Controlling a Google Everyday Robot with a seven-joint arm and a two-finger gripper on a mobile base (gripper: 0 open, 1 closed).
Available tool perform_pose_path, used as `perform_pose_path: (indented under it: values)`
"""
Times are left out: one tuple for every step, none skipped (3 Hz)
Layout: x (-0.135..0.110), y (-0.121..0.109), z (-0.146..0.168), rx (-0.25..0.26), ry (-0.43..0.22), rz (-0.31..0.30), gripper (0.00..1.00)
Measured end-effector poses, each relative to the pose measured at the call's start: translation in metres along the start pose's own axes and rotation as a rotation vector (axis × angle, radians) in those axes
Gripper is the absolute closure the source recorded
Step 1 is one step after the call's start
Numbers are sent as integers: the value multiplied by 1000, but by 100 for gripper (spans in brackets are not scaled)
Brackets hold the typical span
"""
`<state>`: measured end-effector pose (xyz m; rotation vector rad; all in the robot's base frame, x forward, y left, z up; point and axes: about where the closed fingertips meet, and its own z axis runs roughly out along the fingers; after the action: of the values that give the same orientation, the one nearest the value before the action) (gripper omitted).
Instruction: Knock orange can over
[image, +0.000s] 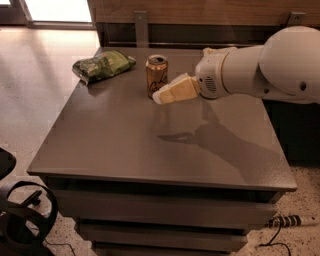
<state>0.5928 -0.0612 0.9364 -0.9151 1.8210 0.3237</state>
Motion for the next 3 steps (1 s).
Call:
perform_pose_path:
  values:
    - [-18, -2, 24, -38, -75, 51, 0]
    - [-18, -2, 24, -38, -75, 51, 0]
    - [-14, -3, 35, -44, -86, 73, 0]
